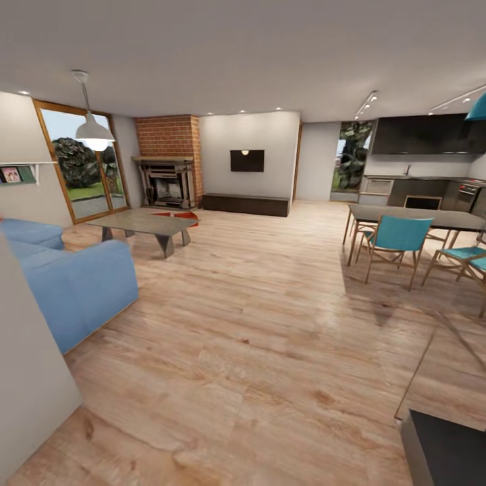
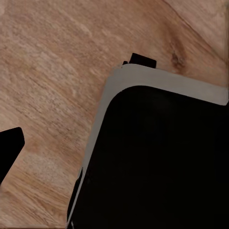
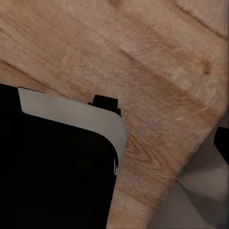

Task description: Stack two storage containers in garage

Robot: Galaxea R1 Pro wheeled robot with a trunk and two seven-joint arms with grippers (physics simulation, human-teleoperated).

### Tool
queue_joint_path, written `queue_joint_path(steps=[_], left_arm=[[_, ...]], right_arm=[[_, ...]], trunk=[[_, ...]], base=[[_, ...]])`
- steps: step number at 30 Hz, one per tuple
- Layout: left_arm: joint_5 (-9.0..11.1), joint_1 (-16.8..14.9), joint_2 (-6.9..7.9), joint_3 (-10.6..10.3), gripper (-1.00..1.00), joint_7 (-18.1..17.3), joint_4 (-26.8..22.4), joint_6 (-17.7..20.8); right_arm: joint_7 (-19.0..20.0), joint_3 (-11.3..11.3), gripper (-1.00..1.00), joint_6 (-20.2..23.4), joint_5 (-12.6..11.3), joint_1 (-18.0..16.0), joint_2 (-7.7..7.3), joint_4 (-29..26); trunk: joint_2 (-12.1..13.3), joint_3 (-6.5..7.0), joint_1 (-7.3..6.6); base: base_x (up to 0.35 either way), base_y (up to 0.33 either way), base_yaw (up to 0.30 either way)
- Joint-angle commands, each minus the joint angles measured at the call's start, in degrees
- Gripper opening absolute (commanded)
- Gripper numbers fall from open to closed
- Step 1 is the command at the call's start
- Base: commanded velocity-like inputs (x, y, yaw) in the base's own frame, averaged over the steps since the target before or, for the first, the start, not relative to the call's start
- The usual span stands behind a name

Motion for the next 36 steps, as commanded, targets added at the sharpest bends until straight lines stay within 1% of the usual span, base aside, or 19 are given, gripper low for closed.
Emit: queue_joint_path(steps=[1,3,5,11,14,15,16,17,19,20,21,27,31,36], left_arm=[[0.1,0.0,-0.06,0.3,1.0,0.1,0.0,0.4],[0.1,0.0,-0.25,0.4,1.0,0.0,0.8,0.3],[0.0,0.0,-0.54,0.5,1.0,0.0,2.6,-0.1],[-0.1,0.0,-0.69,0.7,1.0,0.0,3.7,-0.6],[-0.2,0.0,-0.74,0.7,1.0,0.0,3.8,-0.6],[-0.2,0.0,-0.79,0.7,1.0,0.0,3.8,-0.6],[-0.2,0.0,-0.84,0.7,1.0,0.0,3.8,-0.6],[-0.2,0.0,-0.98,0.7,1.0,0.0,3.8,-0.6],[-0.2,0.0,-1.07,0.7,1.0,0.0,3.8,-0.6],[-0.2,0.0,-1.15,0.7,1.0,0.0,3.8,-0.6],[-0.2,0.0,-1.18,0.7,1.0,0.0,3.8,-0.6],[-0.2,0.0,-1.22,0.7,1.0,0.0,3.8,-0.7],[-0.1,0.0,-1.29,0.6,1.0,0.0,4.0,-2.8],[-0.1,0.0,-1.24,0.7,1.0,0.0,4.0,-3.3]], right_arm=[[0.2,0.2,1.0,-0.3,-0.3,-0.1,-0.01,0.2],[0.2,0.1,1.0,-0.3,-0.4,-0.1,-0.02,0.2],[0.1,0.0,1.0,-0.2,-0.6,-0.1,-0.12,0.2],[0.3,-0.1,1.0,-0.1,-1.3,-0.1,-0.36,0.3],[0.3,-0.2,1.0,-0.1,-4.3,-0.1,-0.37,0.3],[0.3,-0.2,1.0,-0.2,-6.2,-0.1,-0.38,0.4],[0.2,-0.2,1.0,-0.2,-7.1,-0.1,-0.38,0.4],[0.2,-0.2,1.0,-0.3,-9.0,-0.1,-0.38,0.4],[0.2,-0.2,1.0,-0.3,-10.3,-0.1,-0.4,0.3],[0.2,-0.2,1.0,-0.3,-11.4,-0.1,-0.45,0.3],[0.2,-0.2,1.0,-0.3,-11.8,-0.1,-0.52,0.3],[0.2,0.2,1.0,-0.4,-12.2,-0.1,-0.51,0.3],[0.2,0.3,1.0,-0.4,-12.1,0.0,-0.71,0.3],[0.2,0.4,1.0,-0.4,-12.1,0.0,-0.95,0.3]], trunk=[[0.0,-0.06,0.03],[0.0,-0.06,0.03],[0.0,-0.06,0.03],[0.0,-0.06,0.03],[0.0,-0.06,0.03],[0.0,-0.06,0.03],[0.0,-0.06,0.03],[0.0,-0.06,0.03],[0.0,-0.06,0.03],[0.0,-0.06,0.03],[0.0,-0.06,0.03],[0.0,-0.06,0.03],[0.0,-0.06,0.03],[0.0,-0.06,0.03]], base=[[0.324,0.0,0.0],[0.324,0.0,0.0],[0.324,0.0,0.0],[0.324,0.0,0.0],[0.324,0.0,0.0],[0.324,0.0,0.0],[0.324,0.0,0.0],[0.324,0.0,0.0],[0.324,0.0,0.0],[0.324,0.0,0.0],[0.324,0.0,0.0],[0.324,0.0,0.0],[0.324,0.0,0.0],[0.324,0.0,0.0]])
